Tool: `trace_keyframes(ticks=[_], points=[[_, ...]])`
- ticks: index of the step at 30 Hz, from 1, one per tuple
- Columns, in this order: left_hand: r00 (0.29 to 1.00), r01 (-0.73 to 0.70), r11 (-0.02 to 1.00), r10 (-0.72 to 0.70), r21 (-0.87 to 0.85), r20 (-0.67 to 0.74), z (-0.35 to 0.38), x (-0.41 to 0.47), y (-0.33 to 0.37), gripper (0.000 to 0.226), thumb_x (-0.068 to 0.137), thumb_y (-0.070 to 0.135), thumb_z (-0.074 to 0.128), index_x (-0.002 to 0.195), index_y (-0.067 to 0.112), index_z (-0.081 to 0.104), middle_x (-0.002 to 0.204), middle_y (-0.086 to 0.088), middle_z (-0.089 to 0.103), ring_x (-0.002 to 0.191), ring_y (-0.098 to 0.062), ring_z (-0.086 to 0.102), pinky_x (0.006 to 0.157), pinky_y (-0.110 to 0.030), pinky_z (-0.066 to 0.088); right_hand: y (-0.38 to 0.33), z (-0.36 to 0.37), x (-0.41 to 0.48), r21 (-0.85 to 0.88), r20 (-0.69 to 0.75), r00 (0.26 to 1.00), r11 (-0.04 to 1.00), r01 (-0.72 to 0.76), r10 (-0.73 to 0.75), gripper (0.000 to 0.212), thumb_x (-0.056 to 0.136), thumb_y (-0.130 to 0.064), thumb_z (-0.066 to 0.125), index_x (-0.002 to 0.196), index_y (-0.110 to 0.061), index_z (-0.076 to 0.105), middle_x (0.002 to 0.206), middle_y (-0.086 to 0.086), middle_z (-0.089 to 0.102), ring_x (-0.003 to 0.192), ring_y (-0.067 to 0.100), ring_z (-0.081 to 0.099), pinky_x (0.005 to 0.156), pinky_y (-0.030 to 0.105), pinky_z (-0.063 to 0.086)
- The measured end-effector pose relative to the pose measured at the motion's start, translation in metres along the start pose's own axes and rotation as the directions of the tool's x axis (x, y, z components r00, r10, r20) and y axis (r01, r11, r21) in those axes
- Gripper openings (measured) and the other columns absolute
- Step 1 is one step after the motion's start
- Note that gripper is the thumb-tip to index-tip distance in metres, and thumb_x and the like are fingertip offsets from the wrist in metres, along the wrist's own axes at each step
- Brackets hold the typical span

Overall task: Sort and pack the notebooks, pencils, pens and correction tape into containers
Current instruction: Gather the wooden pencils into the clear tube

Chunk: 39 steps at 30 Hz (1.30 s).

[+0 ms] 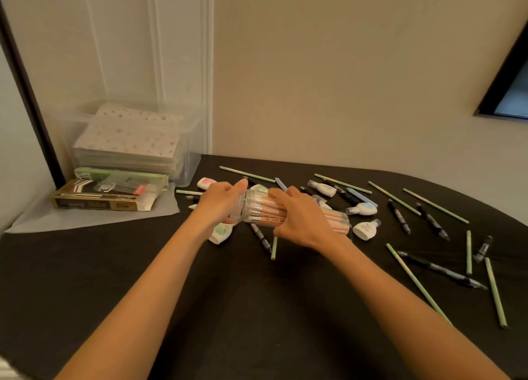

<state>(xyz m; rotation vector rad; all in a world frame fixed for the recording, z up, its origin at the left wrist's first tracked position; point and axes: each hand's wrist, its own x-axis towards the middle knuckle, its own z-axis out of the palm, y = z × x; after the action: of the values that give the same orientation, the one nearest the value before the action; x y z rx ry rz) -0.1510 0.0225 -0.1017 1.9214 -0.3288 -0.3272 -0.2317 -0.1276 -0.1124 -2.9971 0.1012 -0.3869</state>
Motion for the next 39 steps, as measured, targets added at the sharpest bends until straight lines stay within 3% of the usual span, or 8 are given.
trace_keyframes(ticks=[4,8,13,21,28,31,35,39], points=[[0.99,0.085,0.994,-0.077,-0.064,0.117,0.01,0.0,0.005,0.032,0.093,0.044,0.047,0.105,0.015,0.052,0.109,-0.011,0.06,0.099,-0.024,0.06,0.075,-0.029,0.052,0.015,0.001,-0.007,-0.064,-0.073,0.997,0.998,0.016,-0.02,0.065,0.076,-0.033,0.067,0.134,-0.028,0.037,0.114,0.003,0.047,0.103,0.02,0.047,0.092,0.03,0.034],[0.991,0.073,0.993,-0.062,-0.089,0.117,0.016,0.002,0.01,0.031,0.092,0.038,0.051,0.109,0.012,0.054,0.106,-0.011,0.062,0.09,-0.022,0.063,0.069,-0.026,0.053,0.021,-0.003,-0.01,-0.094,-0.117,0.991,0.994,0.055,-0.066,0.065,0.08,-0.032,0.065,0.137,-0.027,0.034,0.12,0.004,0.045,0.109,0.019,0.043,0.098,0.03,0.03],[0.992,0.027,0.996,-0.016,-0.085,0.126,0.02,0.006,0.012,0.031,0.09,0.038,0.055,0.106,0.012,0.059,0.105,-0.012,0.064,0.092,-0.025,0.065,0.077,-0.032,0.056,0.027,-0.008,-0.009,-0.103,-0.131,0.989,0.993,0.06,-0.073,0.067,0.081,-0.033,0.065,0.139,-0.026,0.032,0.12,0.004,0.044,0.109,0.02,0.043,0.098,0.03,0.03],[0.942,-0.258,0.966,0.253,-0.004,0.223,0.019,0.005,0.006,0.03,0.083,0.022,0.067,0.112,0.022,0.059,0.116,-0.002,0.058,0.109,-0.017,0.055,0.08,-0.026,0.052,0.044,-0.006,-0.006,-0.009,-0.043,0.997,0.998,0.065,-0.065,0.076,0.076,-0.032,0.07,0.142,-0.025,0.033,0.123,0.003,0.047,0.112,0.019,0.045,0.098,0.029,0.031],[0.816,-0.566,0.798,0.507,0.206,0.278,0.034,0.0,0.008,0.064,0.078,0.006,0.07,0.134,0.022,0.042,0.124,0.004,0.051,0.116,-0.01,0.048,0.095,-0.03,0.048,0.056,-0.003,-0.002,-0.022,0.005,0.999,0.998,0.052,-0.052,0.076,0.071,-0.031,0.073,0.138,-0.025,0.037,0.116,0.003,0.049,0.105,0.019,0.047,0.091,0.031,0.037],[0.846,-0.521,0.838,0.481,0.162,0.232,0.033,0.005,0.008,0.059,0.08,0.02,0.07,0.132,0.026,0.042,0.13,0.003,0.045,0.119,-0.011,0.045,0.097,-0.034,0.046,0.059,-0.002,-0.005,0.058,0.008,1.0,0.998,0.019,-0.02,0.078,0.071,-0.03,0.073,0.14,-0.025,0.036,0.119,0.004,0.049,0.106,0.02,0.047,0.093,0.033,0.039],[0.85,-0.476,0.87,0.417,0.129,0.323,0.031,0.006,0.006,0.051,0.078,0.02,0.073,0.119,0.034,0.046,0.128,0.0,0.049,0.113,-0.016,0.051,0.091,-0.035,0.051,0.064,-0.004,-0.005,0.081,-0.007,1.0,0.997,0.015,-0.014,0.079,0.07,-0.028,0.073,0.14,-0.024,0.036,0.121,0.006,0.054,0.108,0.022,0.048,0.093,0.035,0.04],[0.886,-0.424,0.896,0.381,0.128,0.265,0.032,0.01,0.006,0.05,0.078,0.03,0.071,0.124,0.023,0.053,0.12,-0.003,0.058,0.106,-0.017,0.057,0.088,-0.036,0.053,0.065,-0.003,-0.005,0.056,-0.069,0.997,0.998,0.025,-0.021,0.075,0.071,-0.028,0.073,0.137,-0.025,0.038,0.118,0.005,0.056,0.106,0.022,0.049,0.092,0.033,0.037]])
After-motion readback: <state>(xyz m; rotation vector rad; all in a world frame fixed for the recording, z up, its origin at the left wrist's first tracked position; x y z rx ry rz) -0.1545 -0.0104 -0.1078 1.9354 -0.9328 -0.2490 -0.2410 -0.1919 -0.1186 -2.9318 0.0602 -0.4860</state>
